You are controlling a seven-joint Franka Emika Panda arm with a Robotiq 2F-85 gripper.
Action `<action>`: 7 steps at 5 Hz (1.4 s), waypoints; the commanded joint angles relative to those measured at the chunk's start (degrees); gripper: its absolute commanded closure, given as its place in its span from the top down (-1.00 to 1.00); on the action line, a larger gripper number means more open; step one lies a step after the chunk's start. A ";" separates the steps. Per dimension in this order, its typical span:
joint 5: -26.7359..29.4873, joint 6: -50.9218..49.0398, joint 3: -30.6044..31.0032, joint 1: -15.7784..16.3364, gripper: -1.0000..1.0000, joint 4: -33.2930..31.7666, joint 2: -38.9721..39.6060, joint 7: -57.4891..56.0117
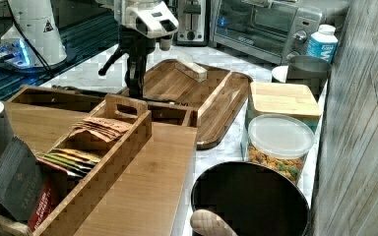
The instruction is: Close the drawer.
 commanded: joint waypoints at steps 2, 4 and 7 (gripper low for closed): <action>-18.13 2.18 -11.05 -3.26 -1.00 14.67 -1.67 11.51; -20.57 2.85 -12.78 -0.83 -1.00 10.15 -5.70 17.84; -20.61 2.83 -12.60 -1.00 -1.00 10.15 -5.70 17.85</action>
